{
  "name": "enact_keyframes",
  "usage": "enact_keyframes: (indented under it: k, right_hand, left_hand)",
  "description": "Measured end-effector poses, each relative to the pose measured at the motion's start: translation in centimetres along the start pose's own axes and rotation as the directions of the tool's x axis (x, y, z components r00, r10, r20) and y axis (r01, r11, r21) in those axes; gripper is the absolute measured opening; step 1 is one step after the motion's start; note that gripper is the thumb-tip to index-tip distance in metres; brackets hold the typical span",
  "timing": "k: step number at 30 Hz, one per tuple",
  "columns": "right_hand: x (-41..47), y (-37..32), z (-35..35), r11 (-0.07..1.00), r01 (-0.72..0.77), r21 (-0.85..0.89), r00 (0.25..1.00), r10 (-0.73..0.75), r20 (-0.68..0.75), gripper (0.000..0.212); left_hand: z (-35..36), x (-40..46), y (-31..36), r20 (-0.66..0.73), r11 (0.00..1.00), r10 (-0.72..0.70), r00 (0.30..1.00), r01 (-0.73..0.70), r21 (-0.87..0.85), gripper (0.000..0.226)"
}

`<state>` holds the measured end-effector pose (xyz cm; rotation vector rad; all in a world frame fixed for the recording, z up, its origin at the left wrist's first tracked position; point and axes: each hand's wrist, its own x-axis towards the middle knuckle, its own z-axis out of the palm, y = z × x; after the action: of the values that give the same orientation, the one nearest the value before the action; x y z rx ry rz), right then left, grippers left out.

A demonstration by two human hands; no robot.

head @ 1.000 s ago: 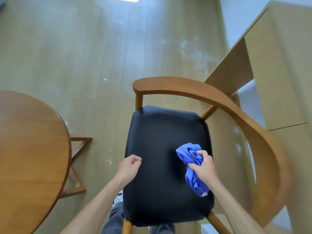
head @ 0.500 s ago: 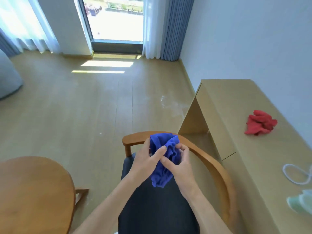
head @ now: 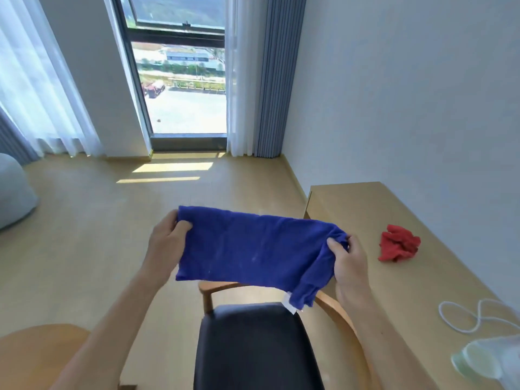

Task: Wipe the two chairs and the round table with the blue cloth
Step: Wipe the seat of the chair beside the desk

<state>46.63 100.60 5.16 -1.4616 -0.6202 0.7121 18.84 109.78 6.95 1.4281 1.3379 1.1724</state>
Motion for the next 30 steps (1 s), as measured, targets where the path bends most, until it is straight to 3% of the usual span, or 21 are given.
enact_keyframes:
  k: [4, 14, 20, 24, 30]
  right_hand:
    - [1.0, -1.5, -1.9, 0.993, 0.076, -0.094, 0.997, -0.074, 0.029, 0.009]
    - [1.3, -4.6, -2.3, 0.953, 0.220, -0.209, 0.974, -0.202, 0.106, 0.040]
    - [1.1, -4.7, -1.8, 0.987, 0.022, -0.161, 0.989, 0.001, 0.146, 0.014]
    - [1.1, -4.2, -2.3, 0.935, 0.090, -0.343, 0.973, -0.010, 0.229, 0.017]
    - [2.0, -3.7, -2.8, 0.865, 0.196, -0.463, 0.975, -0.120, 0.189, 0.014]
  left_hand:
    - [-1.9, 1.4, 1.0, 0.008, 0.999, 0.021, 1.000, -0.021, 0.040, 0.024]
    - [-3.4, 1.6, 2.7, 0.091, 0.996, 0.060, 0.994, -0.066, 0.059, 0.023]
    - [-3.8, 1.2, 2.6, 0.124, 0.995, 0.006, 0.992, -0.018, 0.100, 0.021]
    - [-4.2, 1.2, 2.5, 0.136, 0.994, -0.011, 0.991, -0.004, 0.110, 0.021]
    - [-4.5, 1.3, 2.0, 0.123, 0.977, -0.042, 0.991, 0.015, 0.215, 0.022]
